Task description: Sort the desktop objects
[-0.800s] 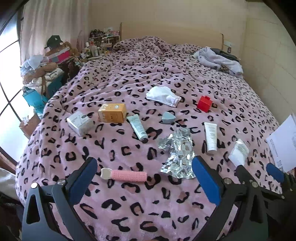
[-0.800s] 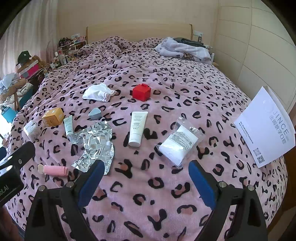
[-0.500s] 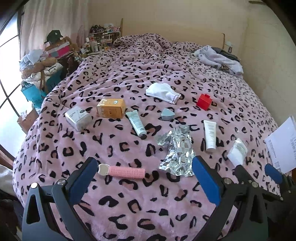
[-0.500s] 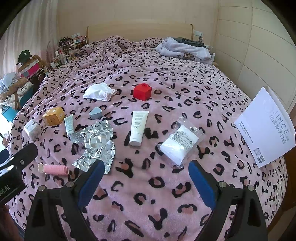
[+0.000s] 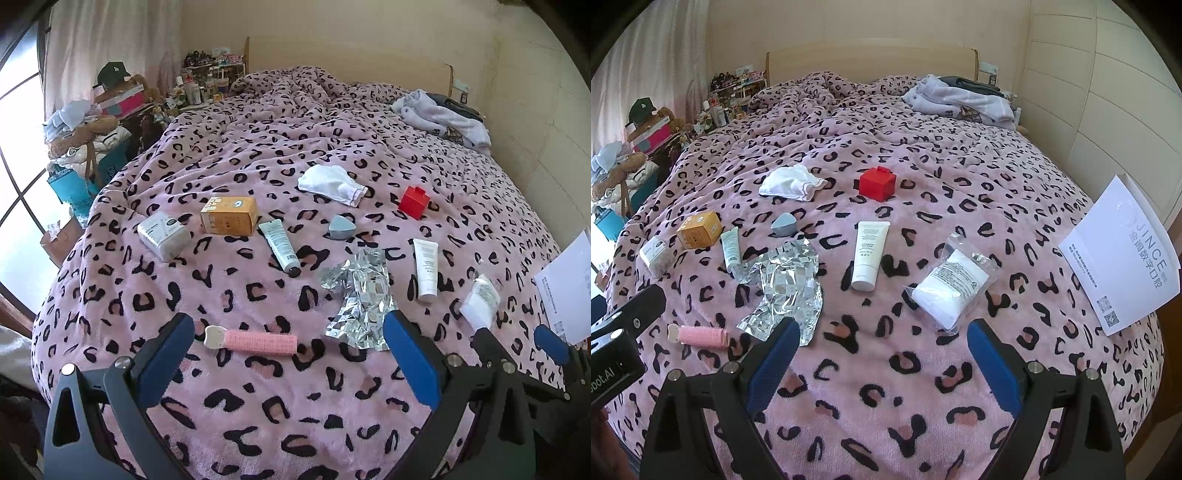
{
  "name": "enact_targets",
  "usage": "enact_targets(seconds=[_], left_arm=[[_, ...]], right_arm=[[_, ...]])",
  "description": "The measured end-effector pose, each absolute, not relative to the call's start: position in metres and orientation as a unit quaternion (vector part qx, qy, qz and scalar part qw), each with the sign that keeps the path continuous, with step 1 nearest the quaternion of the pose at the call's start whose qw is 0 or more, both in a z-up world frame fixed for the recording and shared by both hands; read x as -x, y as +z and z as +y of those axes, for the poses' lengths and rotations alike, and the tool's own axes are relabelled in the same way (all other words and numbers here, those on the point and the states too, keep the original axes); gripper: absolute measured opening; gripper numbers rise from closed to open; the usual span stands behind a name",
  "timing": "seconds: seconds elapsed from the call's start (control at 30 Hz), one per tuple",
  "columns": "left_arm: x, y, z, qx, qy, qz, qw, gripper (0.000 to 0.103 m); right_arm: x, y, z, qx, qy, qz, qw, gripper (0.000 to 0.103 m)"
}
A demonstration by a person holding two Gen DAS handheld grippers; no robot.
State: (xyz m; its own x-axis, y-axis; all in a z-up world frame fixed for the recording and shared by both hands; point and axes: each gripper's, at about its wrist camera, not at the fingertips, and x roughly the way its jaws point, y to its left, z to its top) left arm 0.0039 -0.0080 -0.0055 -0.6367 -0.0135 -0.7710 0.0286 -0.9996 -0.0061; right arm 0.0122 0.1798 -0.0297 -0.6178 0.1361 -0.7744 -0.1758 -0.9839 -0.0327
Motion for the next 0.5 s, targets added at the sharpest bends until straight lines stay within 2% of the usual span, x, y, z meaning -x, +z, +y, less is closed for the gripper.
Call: enact_targets(seconds=[0.5], left_arm=[[-0.0045, -0.0072, -0.0109, -0.428, -0.903, 0.008, 0.016, 0.103]], right_arm=[[-0.0121, -0.0297, 0.1815, 0.429, 0.899, 0.024, 0.087, 0.095]])
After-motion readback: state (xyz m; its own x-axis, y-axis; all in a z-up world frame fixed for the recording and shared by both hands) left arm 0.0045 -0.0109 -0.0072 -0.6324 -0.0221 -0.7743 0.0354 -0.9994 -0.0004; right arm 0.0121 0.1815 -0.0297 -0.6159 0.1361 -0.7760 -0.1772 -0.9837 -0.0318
